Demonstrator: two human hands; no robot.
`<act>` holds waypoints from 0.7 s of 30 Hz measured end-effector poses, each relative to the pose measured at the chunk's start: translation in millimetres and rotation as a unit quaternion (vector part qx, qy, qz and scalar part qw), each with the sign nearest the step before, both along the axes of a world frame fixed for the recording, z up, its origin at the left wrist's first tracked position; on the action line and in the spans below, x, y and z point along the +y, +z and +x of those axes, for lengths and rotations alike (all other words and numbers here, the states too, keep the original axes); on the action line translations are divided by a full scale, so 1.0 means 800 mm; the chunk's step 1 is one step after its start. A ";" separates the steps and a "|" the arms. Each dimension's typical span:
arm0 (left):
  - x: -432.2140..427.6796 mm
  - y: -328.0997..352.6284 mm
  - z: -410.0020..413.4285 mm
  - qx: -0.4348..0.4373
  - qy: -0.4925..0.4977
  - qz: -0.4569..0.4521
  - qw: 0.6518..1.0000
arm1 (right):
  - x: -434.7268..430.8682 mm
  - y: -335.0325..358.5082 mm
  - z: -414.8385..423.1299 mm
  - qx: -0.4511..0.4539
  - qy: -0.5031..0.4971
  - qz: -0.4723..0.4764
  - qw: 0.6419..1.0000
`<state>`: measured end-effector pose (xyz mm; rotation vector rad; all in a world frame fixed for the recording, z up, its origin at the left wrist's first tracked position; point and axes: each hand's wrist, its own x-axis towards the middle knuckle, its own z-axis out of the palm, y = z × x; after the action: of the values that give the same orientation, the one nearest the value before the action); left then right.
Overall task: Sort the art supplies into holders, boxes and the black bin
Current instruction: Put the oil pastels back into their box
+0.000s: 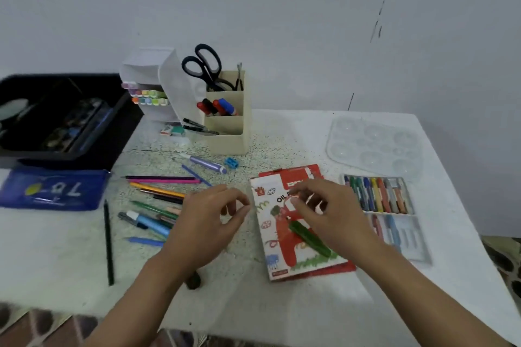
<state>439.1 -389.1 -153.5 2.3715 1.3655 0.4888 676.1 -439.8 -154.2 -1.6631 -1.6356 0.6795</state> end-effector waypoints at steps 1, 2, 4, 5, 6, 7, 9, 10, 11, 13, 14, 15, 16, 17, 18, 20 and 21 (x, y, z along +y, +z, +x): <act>0.005 -0.001 -0.023 -0.003 0.006 0.006 1.000 | 0.006 -0.001 -0.017 -0.005 0.014 0.002 1.000; 0.011 0.000 -0.046 -0.009 0.015 0.007 1.000 | 0.013 -0.002 -0.035 -0.010 0.027 0.005 1.000; 0.024 0.000 -0.093 -0.019 0.031 0.007 0.999 | 0.029 -0.005 -0.073 -0.024 0.053 0.013 0.998; 0.031 -0.001 -0.116 -0.017 0.032 0.006 0.999 | 0.037 -0.006 -0.092 -0.035 0.065 0.015 0.997; 0.038 -0.003 -0.139 -0.007 0.029 0.004 1.000 | 0.045 -0.007 -0.111 -0.045 0.078 0.015 0.996; 0.045 -0.009 -0.160 0.004 0.022 0.003 1.000 | 0.052 -0.009 -0.130 -0.058 0.092 0.011 0.994; 0.056 -0.019 -0.193 0.040 0.009 -0.005 0.999 | 0.064 -0.012 -0.166 -0.090 0.124 -0.008 0.988; 0.060 -0.025 -0.206 0.059 -0.004 -0.006 0.998 | 0.070 -0.016 -0.182 -0.108 0.136 -0.016 0.985; 0.063 -0.032 -0.216 0.073 -0.022 -0.004 0.997 | 0.075 -0.019 -0.198 -0.127 0.145 -0.022 0.981; 0.065 -0.041 -0.229 0.088 -0.063 -0.014 0.994 | 0.082 -0.027 -0.224 -0.172 0.148 -0.035 0.973; 0.066 -0.046 -0.234 0.094 -0.080 -0.013 0.992 | 0.083 -0.030 -0.235 -0.191 0.145 -0.041 0.970; 0.068 -0.052 -0.238 0.098 -0.093 -0.010 0.991 | 0.085 -0.033 -0.244 -0.204 0.140 -0.047 0.968; 0.069 -0.056 -0.241 0.099 -0.103 -0.015 0.990 | 0.085 -0.035 -0.251 -0.210 0.135 -0.051 0.967; 0.071 -0.060 -0.243 0.094 -0.110 -0.020 0.989 | 0.085 -0.038 -0.257 -0.214 0.126 -0.053 0.967; 0.073 -0.064 -0.245 0.086 -0.115 -0.022 0.989 | 0.085 -0.039 -0.262 -0.218 0.116 -0.053 0.968; 0.077 -0.068 -0.244 0.069 -0.128 -0.024 0.989 | 0.087 -0.041 -0.268 -0.225 0.092 -0.057 0.968; 0.081 -0.069 -0.243 0.060 -0.135 -0.025 0.989 | 0.089 -0.041 -0.269 -0.225 0.082 -0.062 0.969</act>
<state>244.5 -324.6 -209.1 2.5273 1.0656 0.2378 461.1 -368.8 -187.3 -1.8855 -2.1057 0.5139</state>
